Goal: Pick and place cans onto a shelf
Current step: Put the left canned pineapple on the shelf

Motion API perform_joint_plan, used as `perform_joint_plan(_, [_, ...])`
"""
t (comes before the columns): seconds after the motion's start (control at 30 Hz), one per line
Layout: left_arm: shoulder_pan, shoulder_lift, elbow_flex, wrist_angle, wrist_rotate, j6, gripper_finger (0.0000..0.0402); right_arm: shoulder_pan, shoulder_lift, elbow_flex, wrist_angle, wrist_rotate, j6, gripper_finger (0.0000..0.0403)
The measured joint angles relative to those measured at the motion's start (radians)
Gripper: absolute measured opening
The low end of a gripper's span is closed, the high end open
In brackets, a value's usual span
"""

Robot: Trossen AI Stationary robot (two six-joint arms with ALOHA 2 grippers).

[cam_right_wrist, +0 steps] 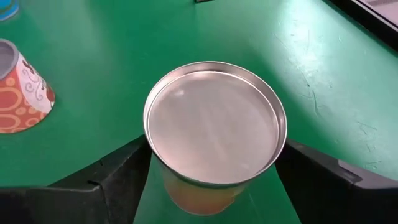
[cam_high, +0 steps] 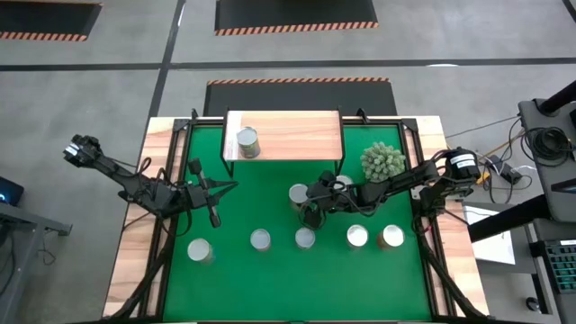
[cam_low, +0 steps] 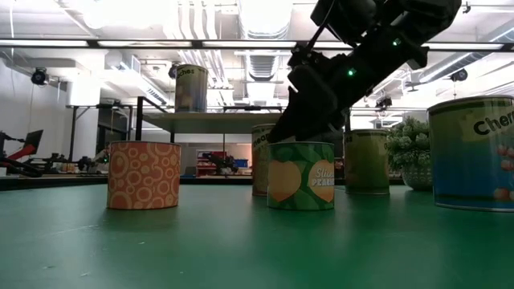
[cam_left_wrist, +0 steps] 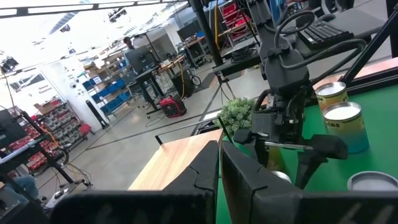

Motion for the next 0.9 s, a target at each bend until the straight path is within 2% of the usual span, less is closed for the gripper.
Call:
perform_joint_plan(0.2, [0.0, 0.0, 0.0, 0.0, 0.0, 0.0, 0.0, 0.0, 0.0, 0.0, 0.0, -0.004, -0.009, 0.0262])
perform_joint_plan(0.47, [0.0, 0.0, 0.0, 0.0, 0.0, 0.0, 0.0, 0.0, -0.008, 0.0, 0.006, -0.011, -0.021, 0.029])
perform_joint_plan(0.57, [0.0, 0.0, 0.0, 0.0, 0.0, 0.0, 0.0, 0.0, -0.029, 0.015, -0.007, -0.054, -0.02, 0.0289])
perform_joint_plan(0.7, [0.0, 0.0, 0.0, 0.0, 0.001, 0.0, 0.0, 0.0, -0.075, 0.076, -0.112, -0.127, -0.017, 0.0283])
perform_joint_plan(0.9, [0.0, 0.0, 0.0, 0.002, 0.002, 0.0, 0.0, -0.004, -0.157, 0.229, -0.347, -0.137, -0.046, 0.0284])
